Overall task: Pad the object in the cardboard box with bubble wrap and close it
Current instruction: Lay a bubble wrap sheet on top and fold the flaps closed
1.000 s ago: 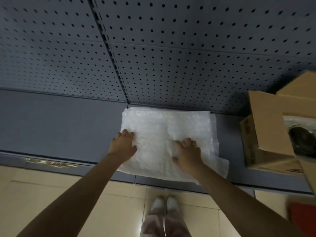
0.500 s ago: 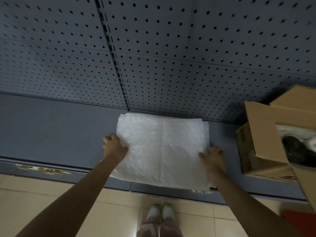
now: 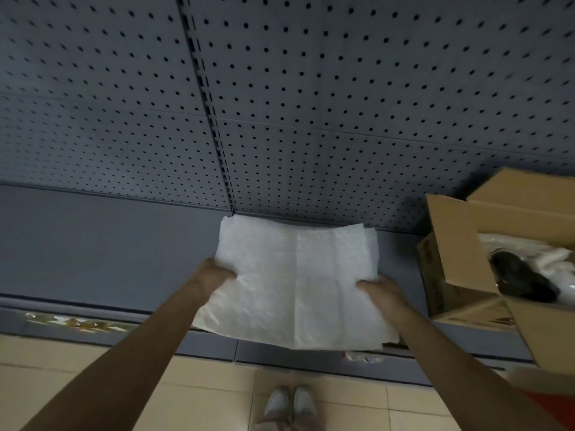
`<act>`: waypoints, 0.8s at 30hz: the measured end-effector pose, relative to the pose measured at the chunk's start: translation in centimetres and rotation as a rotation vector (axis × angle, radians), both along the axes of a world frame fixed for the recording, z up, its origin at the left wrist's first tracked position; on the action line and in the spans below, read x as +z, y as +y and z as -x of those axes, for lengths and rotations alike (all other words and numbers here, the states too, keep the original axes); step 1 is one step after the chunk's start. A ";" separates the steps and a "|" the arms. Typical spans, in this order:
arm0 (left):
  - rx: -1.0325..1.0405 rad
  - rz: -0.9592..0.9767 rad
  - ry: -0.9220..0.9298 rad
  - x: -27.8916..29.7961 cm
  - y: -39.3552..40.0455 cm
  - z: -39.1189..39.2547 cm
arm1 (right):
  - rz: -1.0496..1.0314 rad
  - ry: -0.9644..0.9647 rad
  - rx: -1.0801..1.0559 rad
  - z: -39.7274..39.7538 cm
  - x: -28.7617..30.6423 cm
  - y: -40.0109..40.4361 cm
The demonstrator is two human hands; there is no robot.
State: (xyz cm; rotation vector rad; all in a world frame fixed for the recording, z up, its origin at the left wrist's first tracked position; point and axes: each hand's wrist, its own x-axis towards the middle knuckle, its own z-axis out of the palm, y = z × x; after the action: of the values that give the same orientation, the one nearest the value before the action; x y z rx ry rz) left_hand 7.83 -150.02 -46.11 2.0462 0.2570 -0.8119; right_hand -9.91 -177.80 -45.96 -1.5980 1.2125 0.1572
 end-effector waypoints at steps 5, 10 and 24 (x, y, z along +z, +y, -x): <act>-0.190 0.194 0.153 4.7 -0.8 0.1 | -0.057 -0.021 0.094 -0.9 3.2 0.8; -0.310 0.363 0.228 8.0 -3.5 1.6 | -0.243 -0.142 0.257 -2.6 7.4 3.6; -0.111 0.526 0.207 9.4 -7.0 4.7 | -0.141 -0.253 0.557 -4.3 9.5 10.7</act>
State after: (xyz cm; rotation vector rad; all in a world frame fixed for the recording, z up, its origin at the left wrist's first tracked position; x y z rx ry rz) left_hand 3.12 -157.01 -36.68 1.4950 0.0334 -1.0371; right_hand -5.60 -167.09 -36.41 -1.7349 0.5311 0.3739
